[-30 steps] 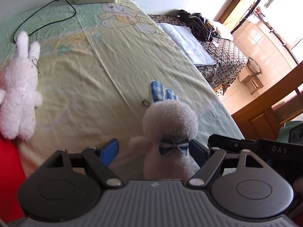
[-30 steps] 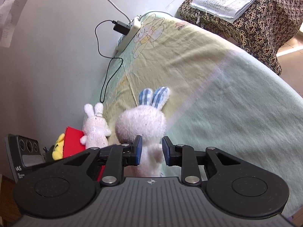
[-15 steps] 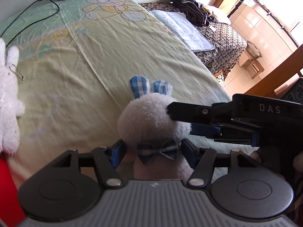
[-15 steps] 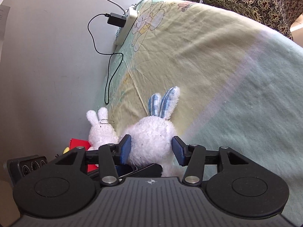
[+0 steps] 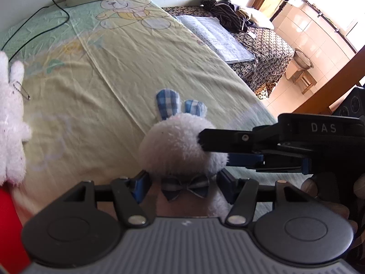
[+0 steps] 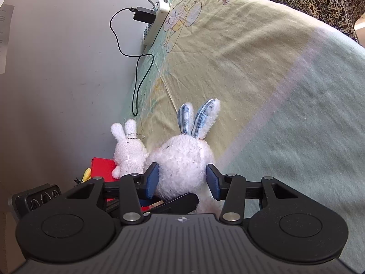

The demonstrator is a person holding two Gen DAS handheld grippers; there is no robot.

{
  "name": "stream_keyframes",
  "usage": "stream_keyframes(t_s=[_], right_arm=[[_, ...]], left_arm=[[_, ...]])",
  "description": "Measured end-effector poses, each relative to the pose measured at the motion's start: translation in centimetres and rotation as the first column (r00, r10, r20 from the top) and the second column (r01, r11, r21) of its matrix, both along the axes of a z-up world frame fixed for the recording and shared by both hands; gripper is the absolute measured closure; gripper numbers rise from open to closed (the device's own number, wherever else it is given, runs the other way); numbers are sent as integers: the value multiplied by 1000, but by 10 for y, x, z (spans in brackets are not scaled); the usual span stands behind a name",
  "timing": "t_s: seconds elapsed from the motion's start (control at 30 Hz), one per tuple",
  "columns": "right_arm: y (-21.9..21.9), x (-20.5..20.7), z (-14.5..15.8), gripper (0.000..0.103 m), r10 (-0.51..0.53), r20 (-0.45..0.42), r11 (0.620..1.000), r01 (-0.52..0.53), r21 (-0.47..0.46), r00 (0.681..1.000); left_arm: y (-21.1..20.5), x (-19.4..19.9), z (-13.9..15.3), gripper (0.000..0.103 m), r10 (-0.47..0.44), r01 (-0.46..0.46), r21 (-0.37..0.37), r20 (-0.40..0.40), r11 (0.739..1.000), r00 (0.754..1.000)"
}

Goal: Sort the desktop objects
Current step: 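Lift the white bunny off the bed with the right gripper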

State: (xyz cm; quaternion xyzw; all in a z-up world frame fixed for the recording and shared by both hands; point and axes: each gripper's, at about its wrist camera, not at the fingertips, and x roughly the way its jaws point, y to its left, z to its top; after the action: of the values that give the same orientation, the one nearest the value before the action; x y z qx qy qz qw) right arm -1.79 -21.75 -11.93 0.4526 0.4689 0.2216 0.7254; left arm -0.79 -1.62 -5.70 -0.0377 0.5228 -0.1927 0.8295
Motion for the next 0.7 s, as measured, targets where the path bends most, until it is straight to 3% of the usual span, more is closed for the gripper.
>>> stream_keyframes(t_s=[0.2, 0.4, 0.7], right_arm=[[1, -15, 9, 55, 10, 28, 1000, -10, 2, 1000], [8, -30, 15, 55, 39, 34, 999, -40, 16, 999], [42, -45, 46, 55, 60, 123, 998, -63, 22, 991]], left_arm=[[0, -19, 10, 41, -14, 14, 2, 39, 1000, 999], [-2, -46, 18, 41, -39, 34, 59, 97, 998, 995], [34, -75, 49, 41, -34, 28, 37, 192, 999, 981]])
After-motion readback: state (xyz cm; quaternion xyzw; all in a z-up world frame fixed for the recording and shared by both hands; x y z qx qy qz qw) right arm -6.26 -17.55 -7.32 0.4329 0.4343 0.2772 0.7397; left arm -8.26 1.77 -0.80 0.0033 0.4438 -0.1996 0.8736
